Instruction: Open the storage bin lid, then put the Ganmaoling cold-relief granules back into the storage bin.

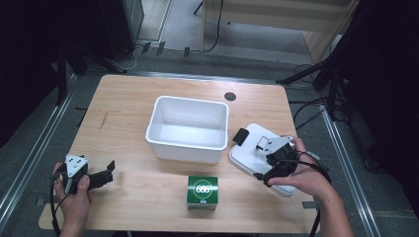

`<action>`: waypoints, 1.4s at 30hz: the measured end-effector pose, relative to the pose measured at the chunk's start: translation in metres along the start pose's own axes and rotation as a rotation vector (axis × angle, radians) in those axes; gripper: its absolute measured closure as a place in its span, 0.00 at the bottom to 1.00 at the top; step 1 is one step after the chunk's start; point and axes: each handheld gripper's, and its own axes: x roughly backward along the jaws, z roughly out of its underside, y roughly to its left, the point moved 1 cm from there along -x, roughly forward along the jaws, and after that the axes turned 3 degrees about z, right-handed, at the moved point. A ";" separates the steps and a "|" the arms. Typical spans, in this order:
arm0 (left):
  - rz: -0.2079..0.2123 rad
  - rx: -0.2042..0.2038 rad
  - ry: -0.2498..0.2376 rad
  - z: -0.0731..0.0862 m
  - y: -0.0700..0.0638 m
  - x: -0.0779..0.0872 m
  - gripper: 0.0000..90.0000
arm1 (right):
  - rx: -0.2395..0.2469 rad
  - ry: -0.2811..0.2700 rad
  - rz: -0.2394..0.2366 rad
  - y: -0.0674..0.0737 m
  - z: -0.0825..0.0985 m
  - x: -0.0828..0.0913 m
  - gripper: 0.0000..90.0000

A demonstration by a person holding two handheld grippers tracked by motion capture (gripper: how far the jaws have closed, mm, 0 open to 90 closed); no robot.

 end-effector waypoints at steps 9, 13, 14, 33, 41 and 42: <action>0.001 0.000 0.002 0.000 0.000 0.000 0.00 | 0.073 -0.001 -0.053 0.024 -0.020 0.000 0.00; 0.002 0.001 0.001 0.000 0.000 0.000 0.00 | 0.106 0.004 -0.078 0.036 -0.029 -0.002 0.00; 0.002 0.001 0.001 0.000 0.000 0.000 0.00 | 0.115 0.004 -0.084 0.039 -0.032 -0.003 0.00; 0.003 0.003 0.004 0.000 0.001 0.000 0.00 | 0.252 0.006 -0.184 0.085 -0.069 -0.029 0.00; 0.000 0.006 0.007 -0.001 0.001 -0.001 0.00 | 0.284 0.006 -0.222 0.099 -0.079 -0.032 0.00; 0.000 0.007 0.005 -0.001 0.001 -0.001 0.00 | 0.287 0.002 -0.227 0.100 -0.080 -0.032 0.00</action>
